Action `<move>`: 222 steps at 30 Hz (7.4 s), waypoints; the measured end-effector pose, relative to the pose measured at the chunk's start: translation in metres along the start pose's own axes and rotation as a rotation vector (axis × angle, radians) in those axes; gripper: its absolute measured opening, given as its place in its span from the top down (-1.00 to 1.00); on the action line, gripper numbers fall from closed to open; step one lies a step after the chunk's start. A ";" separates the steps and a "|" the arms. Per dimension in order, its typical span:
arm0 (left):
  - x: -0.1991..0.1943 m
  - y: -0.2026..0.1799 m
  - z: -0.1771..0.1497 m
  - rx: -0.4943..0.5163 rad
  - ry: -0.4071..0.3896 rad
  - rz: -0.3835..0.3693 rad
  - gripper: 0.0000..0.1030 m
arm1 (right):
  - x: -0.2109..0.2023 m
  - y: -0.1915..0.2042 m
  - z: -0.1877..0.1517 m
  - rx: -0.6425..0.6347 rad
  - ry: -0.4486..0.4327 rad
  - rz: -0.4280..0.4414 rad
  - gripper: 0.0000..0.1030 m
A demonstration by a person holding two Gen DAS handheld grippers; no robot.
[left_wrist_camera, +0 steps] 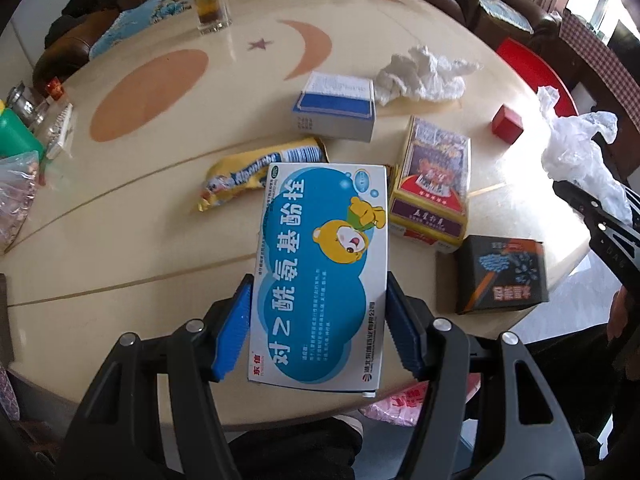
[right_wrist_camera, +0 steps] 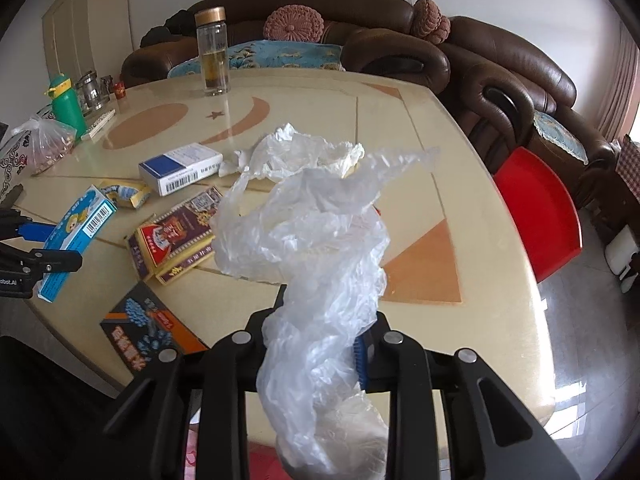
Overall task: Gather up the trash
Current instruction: 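Carry the medicine box and plastic bag with both tools down over the pink bin, then open both tools to drop the box and bag into the pink bin, then raise both open tools back over the table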
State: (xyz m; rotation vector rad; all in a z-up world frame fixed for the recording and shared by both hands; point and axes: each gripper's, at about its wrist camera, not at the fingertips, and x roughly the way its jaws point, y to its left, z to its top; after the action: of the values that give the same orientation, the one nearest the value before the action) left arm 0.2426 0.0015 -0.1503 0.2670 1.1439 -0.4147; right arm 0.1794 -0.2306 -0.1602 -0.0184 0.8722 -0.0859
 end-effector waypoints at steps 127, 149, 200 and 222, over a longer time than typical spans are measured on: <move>0.166 -0.113 -0.144 -0.010 0.371 -0.137 -0.21 | 0.102 0.048 -0.187 -0.022 0.581 0.205 0.32; 0.155 -0.115 -0.147 0.044 0.350 -0.068 -0.54 | 0.103 0.038 -0.190 0.013 0.568 0.178 -0.03; -0.195 -0.042 -0.020 0.181 -0.126 0.073 -0.78 | -0.195 0.014 0.015 -0.086 -0.029 0.261 -0.57; -0.156 -0.056 0.011 0.424 -0.080 0.052 -0.78 | -0.162 -0.006 0.063 -0.078 -0.013 0.244 -0.57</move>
State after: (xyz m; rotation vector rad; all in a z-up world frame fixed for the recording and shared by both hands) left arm 0.1721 -0.0247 -0.0024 0.6430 0.9611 -0.6161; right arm 0.1235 -0.2247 0.0039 0.0149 0.8585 0.1765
